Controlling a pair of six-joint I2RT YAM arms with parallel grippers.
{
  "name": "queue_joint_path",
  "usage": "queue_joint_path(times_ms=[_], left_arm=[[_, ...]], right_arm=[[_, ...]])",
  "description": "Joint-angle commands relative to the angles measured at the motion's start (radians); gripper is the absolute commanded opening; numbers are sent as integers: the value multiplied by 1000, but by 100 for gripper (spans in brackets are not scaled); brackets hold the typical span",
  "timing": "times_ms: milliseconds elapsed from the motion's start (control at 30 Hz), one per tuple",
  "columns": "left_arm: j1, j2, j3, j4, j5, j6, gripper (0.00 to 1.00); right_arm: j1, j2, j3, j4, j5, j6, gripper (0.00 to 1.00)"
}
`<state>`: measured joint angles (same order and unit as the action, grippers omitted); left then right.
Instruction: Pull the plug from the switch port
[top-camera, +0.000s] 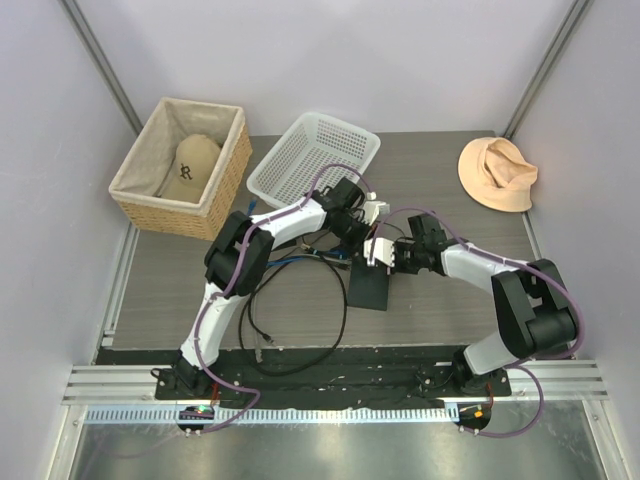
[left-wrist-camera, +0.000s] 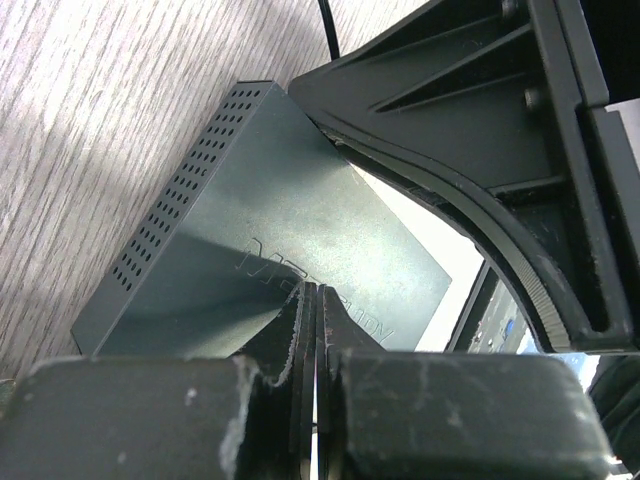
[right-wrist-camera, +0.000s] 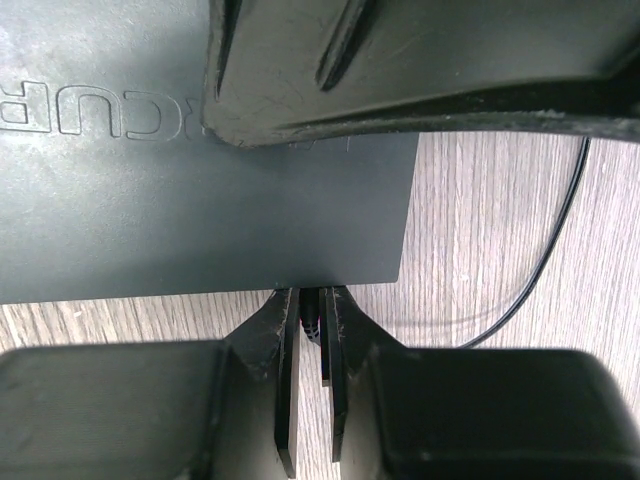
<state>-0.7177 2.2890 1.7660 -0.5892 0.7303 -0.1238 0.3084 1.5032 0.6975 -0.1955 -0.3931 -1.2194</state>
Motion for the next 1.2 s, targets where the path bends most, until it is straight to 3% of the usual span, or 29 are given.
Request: queue_joint_path(times_ms=[0, 100, 267, 500, 633, 733, 1167], left_arm=[[3, 136, -74, -95, -290, 84, 0], [-8, 142, -57, -93, -292, 93, 0], [-25, 152, -36, -93, -337, 89, 0], [-26, 147, -48, -92, -335, 92, 0], [-28, 155, -42, -95, -327, 92, 0], [-28, 159, -39, -93, -327, 90, 0], [-28, 164, -31, -95, -328, 95, 0]], right_arm=[[8, 51, 63, -226, -15, 3, 1], [12, 124, 147, -277, -35, 112, 1], [26, 59, 79, -29, 114, 300, 1], [43, -87, -121, 134, 134, 244, 1], [43, -86, -93, 7, 7, 219, 1], [55, -32, -30, -65, 29, 232, 1], [81, -74, -82, -1, 40, 221, 1]])
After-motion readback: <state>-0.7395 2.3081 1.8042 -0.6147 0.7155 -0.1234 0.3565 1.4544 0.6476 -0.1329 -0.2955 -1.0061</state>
